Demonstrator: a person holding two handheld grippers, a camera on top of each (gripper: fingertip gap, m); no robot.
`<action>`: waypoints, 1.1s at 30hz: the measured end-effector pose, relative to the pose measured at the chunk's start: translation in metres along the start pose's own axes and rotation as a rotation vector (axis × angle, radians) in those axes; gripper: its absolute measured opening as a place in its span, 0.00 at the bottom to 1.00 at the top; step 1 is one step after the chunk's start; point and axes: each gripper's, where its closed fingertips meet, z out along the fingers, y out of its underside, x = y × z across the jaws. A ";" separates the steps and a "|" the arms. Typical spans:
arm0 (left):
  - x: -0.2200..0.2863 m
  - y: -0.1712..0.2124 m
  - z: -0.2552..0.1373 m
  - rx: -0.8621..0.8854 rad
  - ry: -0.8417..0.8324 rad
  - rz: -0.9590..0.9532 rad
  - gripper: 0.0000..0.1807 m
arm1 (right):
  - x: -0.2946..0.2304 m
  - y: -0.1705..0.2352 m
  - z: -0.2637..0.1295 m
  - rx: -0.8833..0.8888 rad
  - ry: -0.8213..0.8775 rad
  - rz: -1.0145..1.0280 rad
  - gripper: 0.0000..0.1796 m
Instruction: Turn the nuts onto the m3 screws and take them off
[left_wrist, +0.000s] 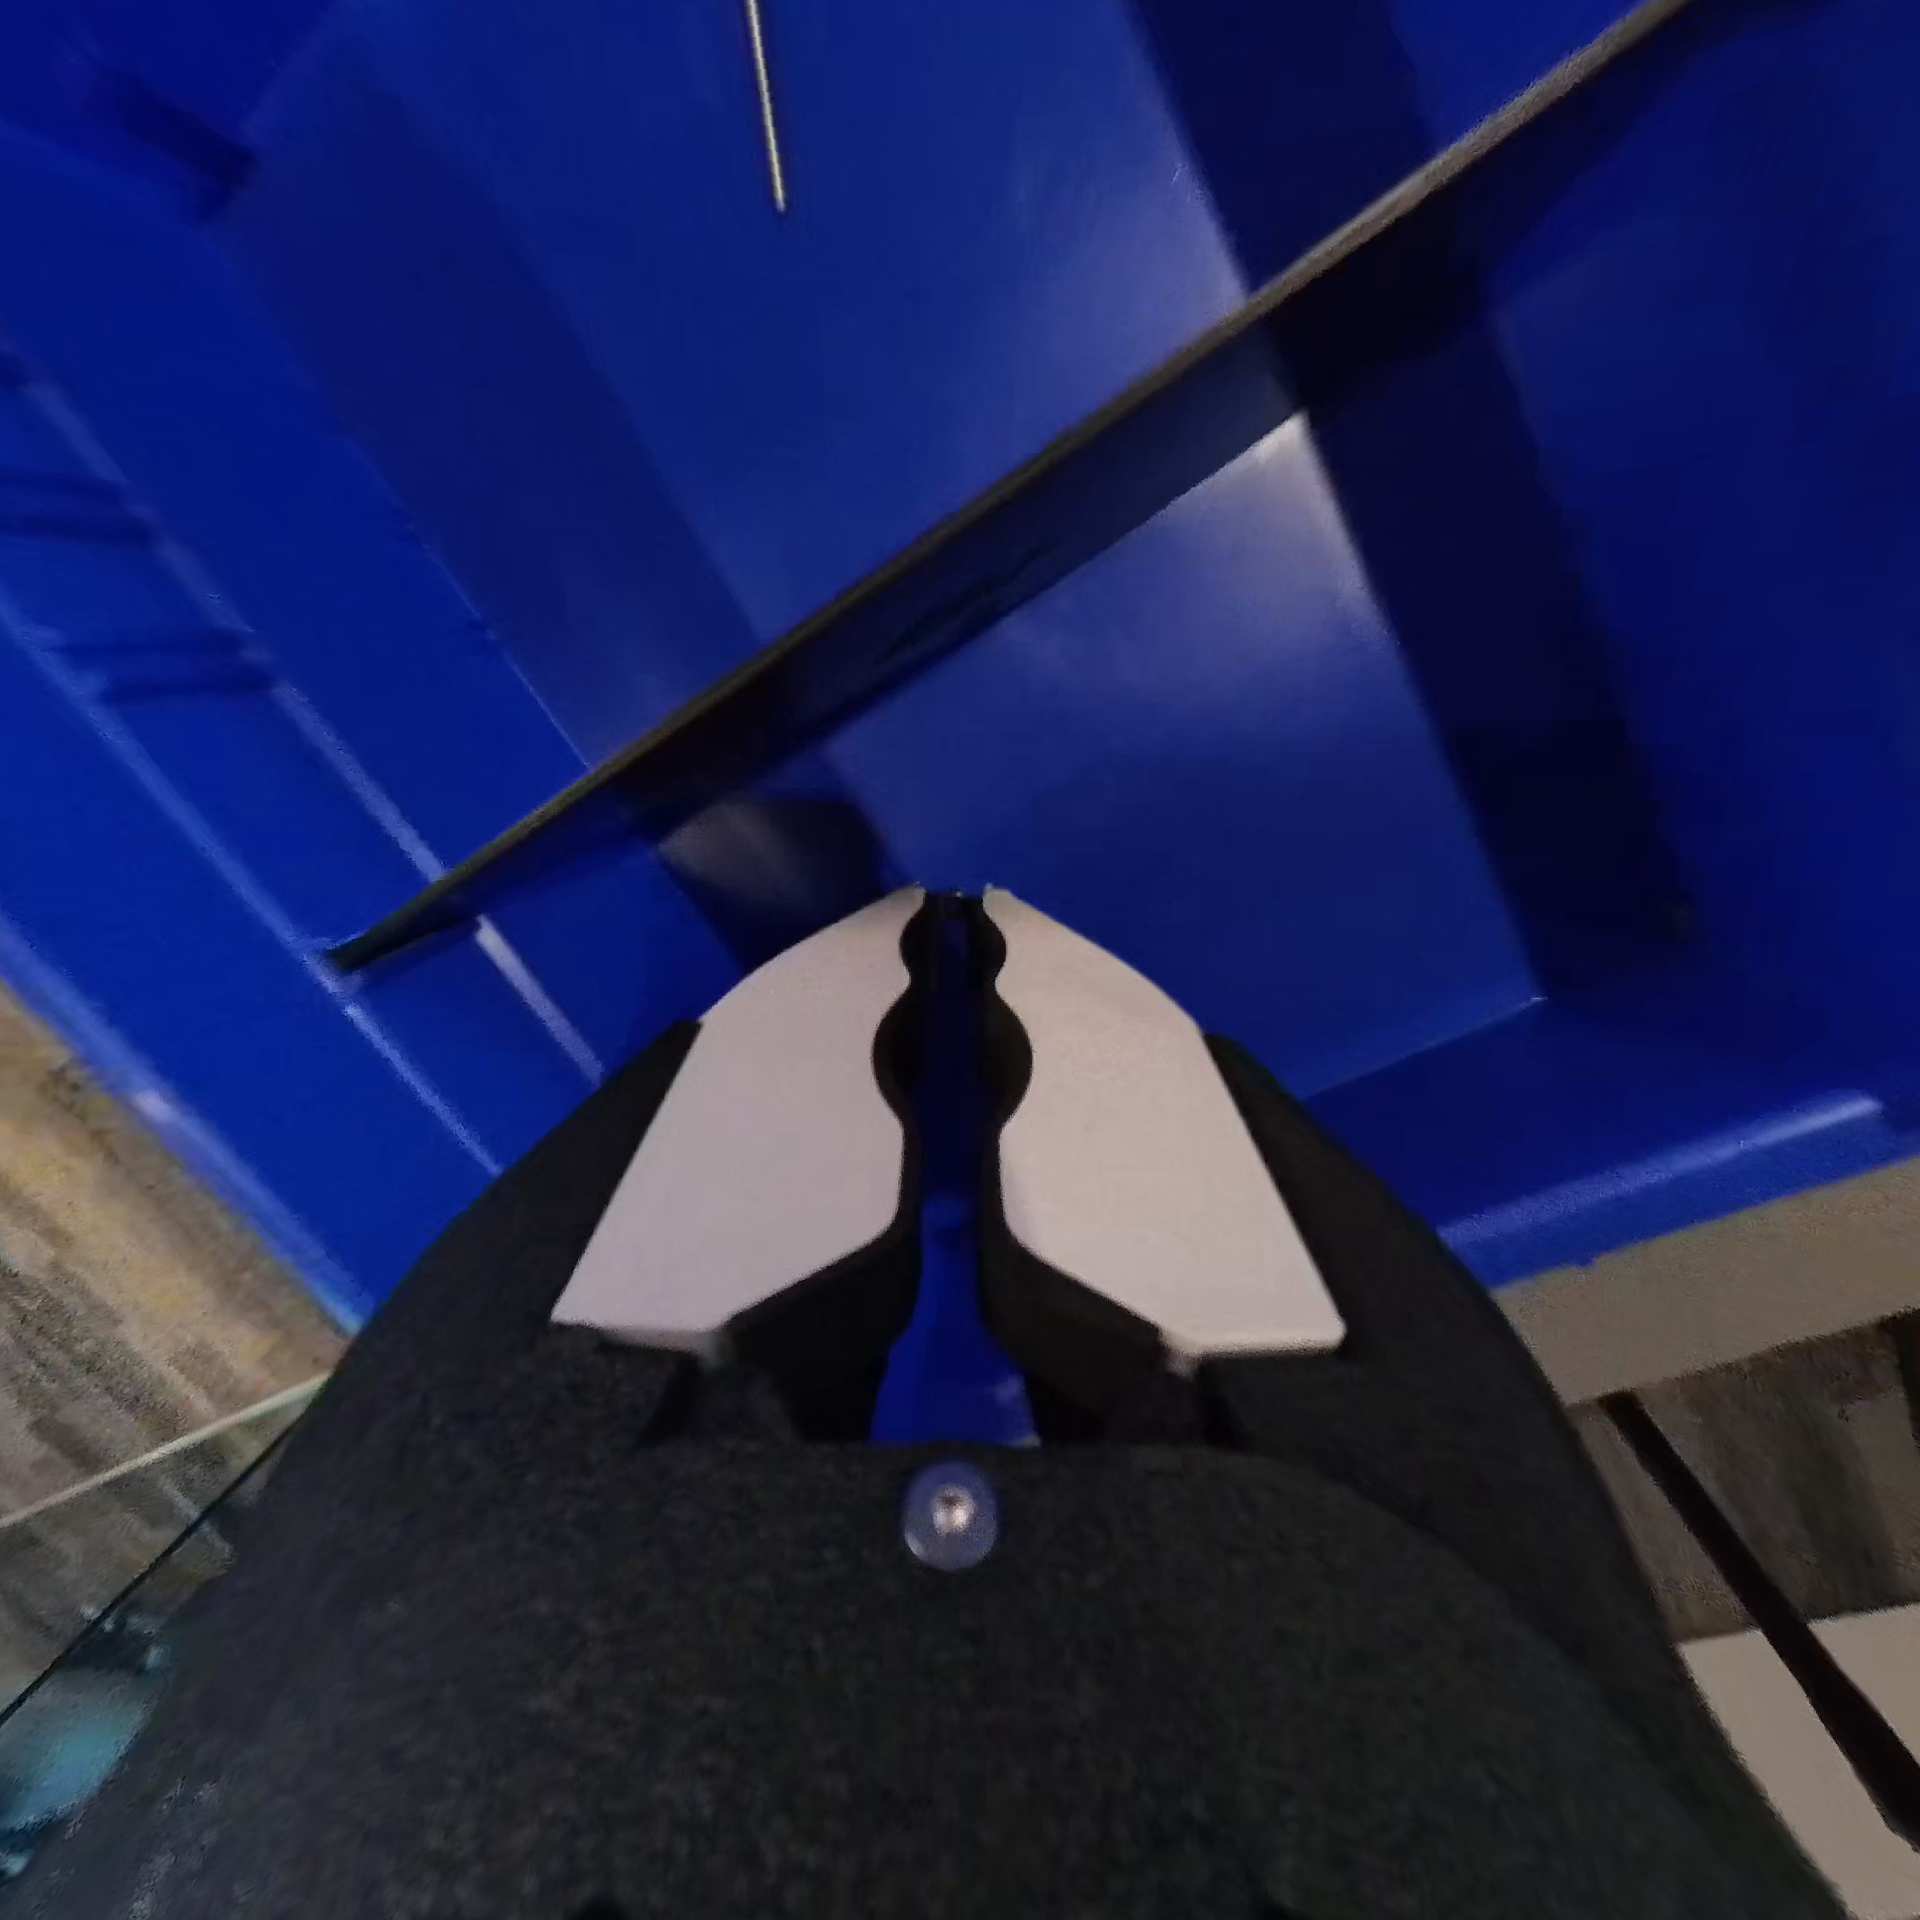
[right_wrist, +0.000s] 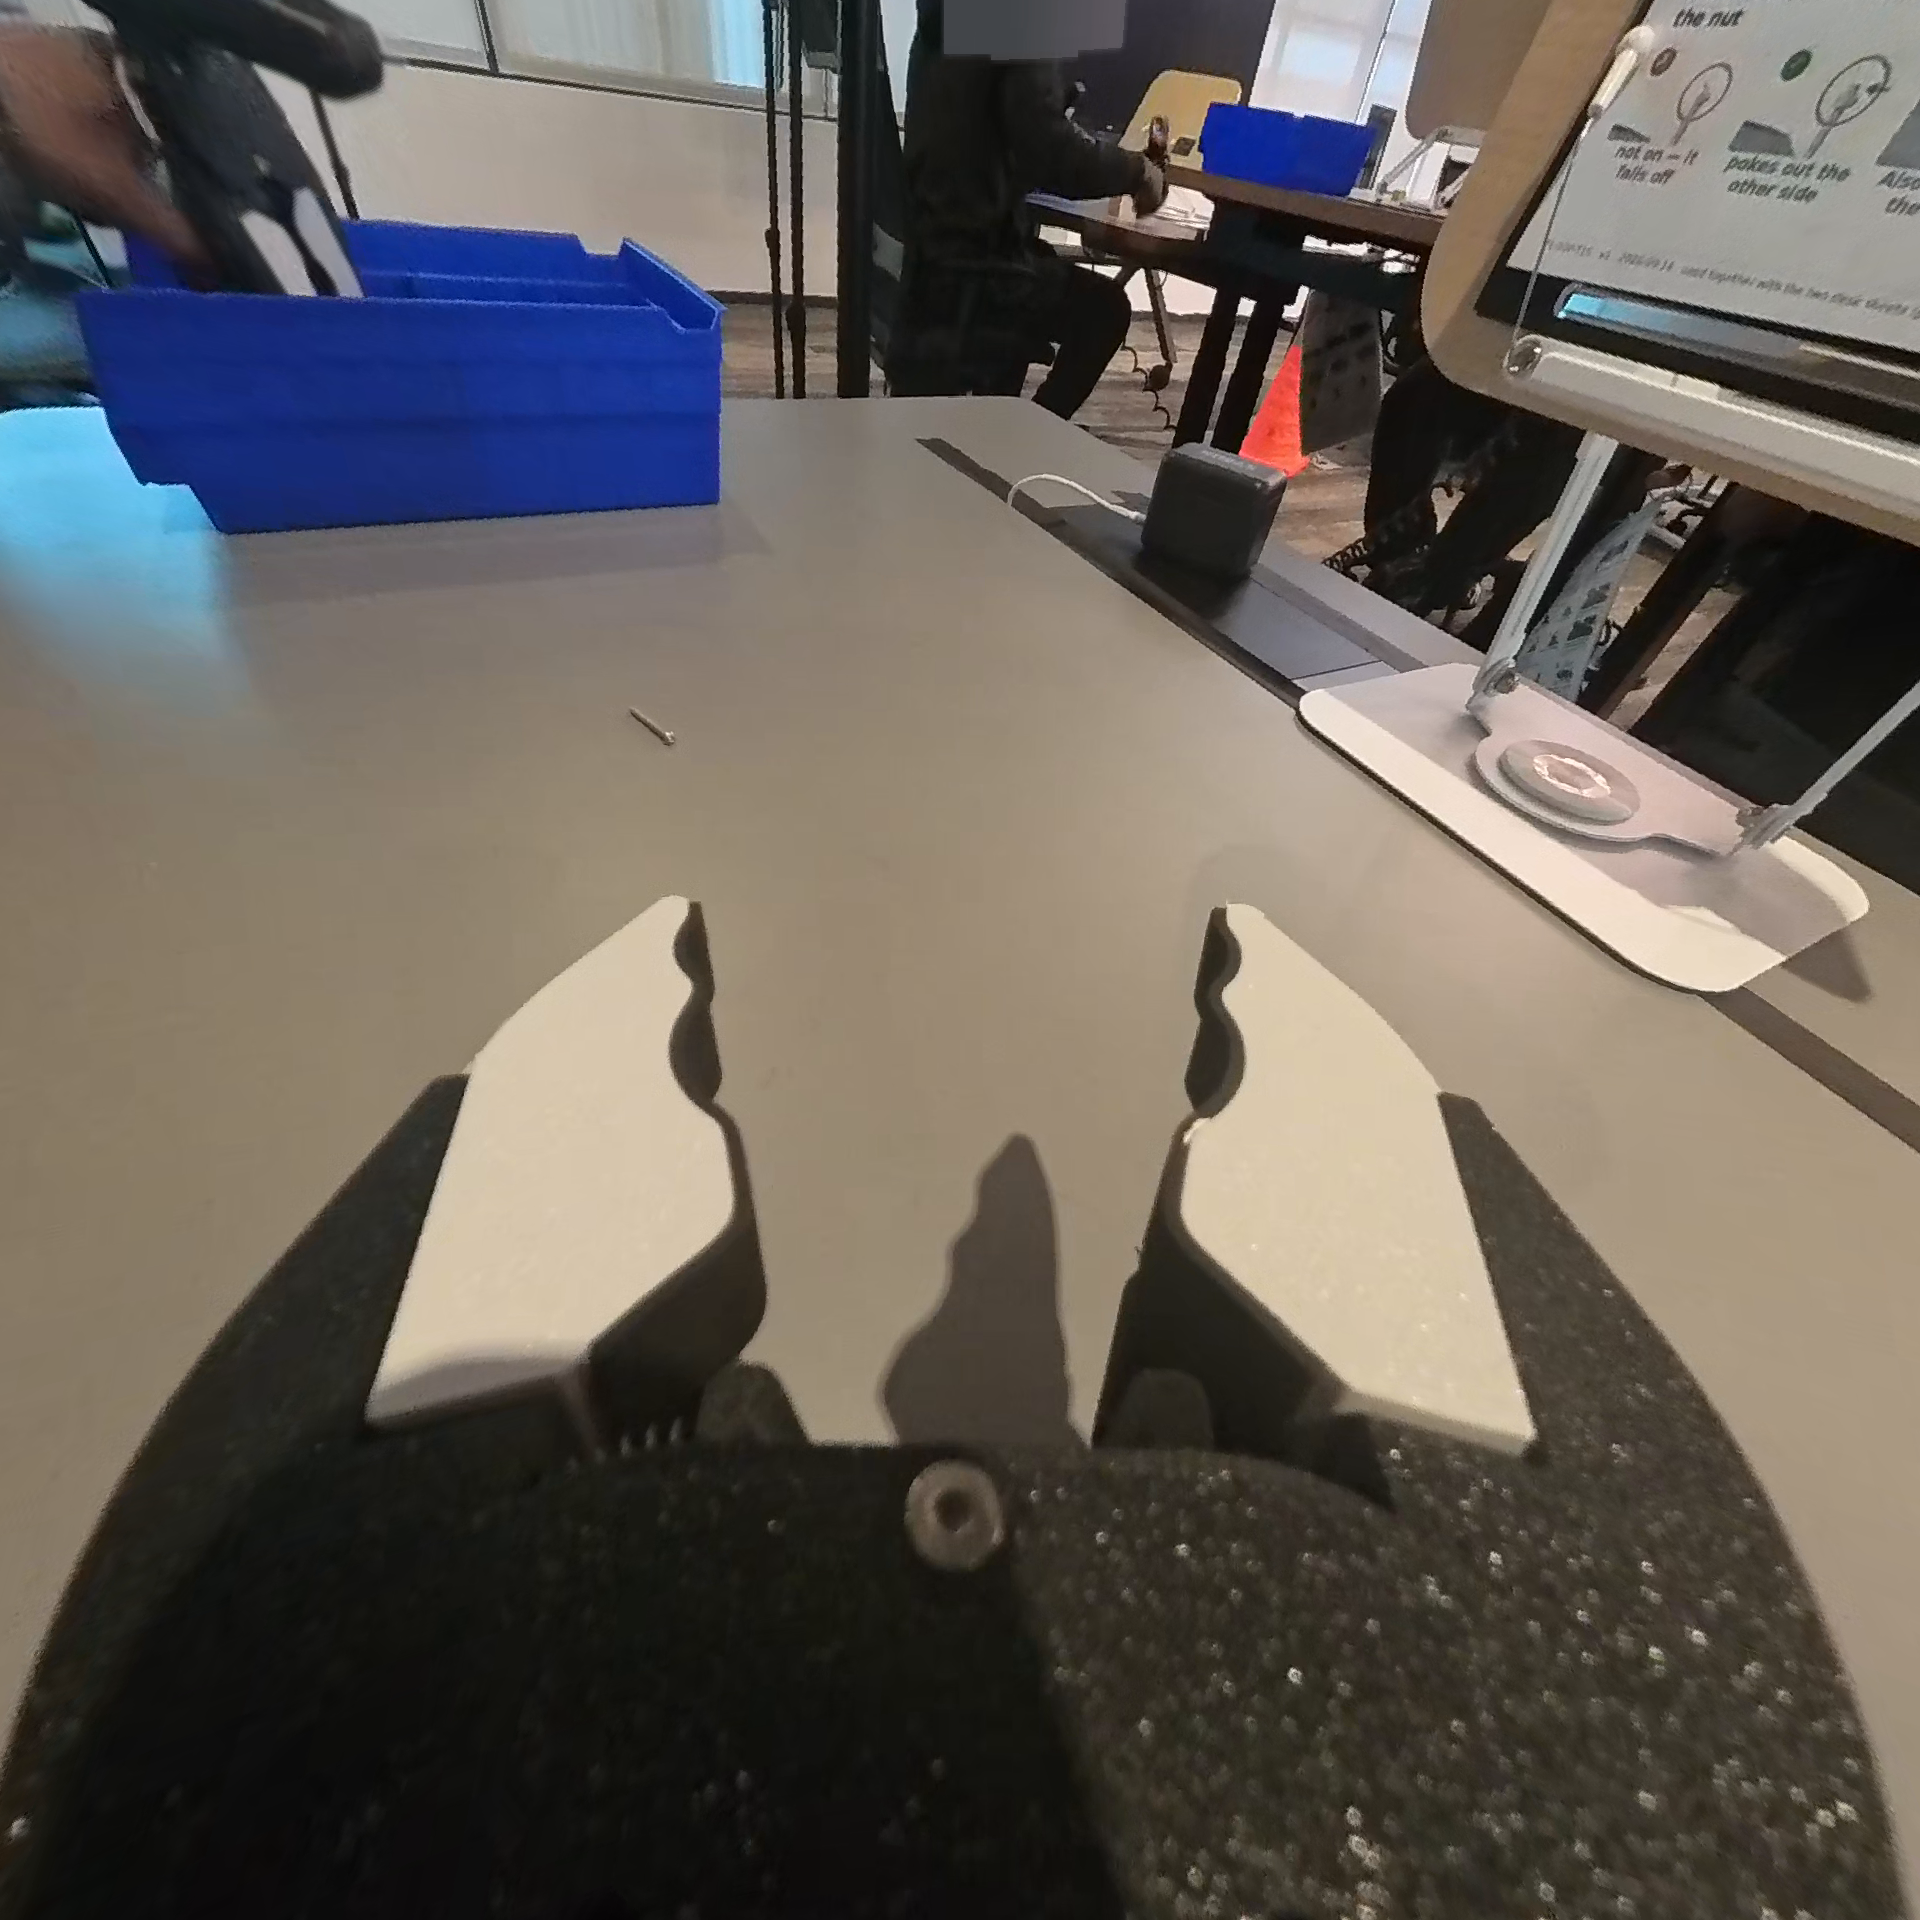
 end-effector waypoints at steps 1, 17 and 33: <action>0.001 -0.005 -0.008 0.025 0.001 -0.004 0.03 | 0.000 0.000 0.000 -0.001 -0.001 0.000 0.50; 0.236 -0.244 -0.069 0.283 0.172 0.525 0.03 | 0.003 0.001 -0.002 0.001 0.003 0.005 0.49; 0.383 -0.329 0.048 0.221 0.442 0.757 0.03 | 0.002 0.005 0.000 -0.028 -0.011 0.002 0.50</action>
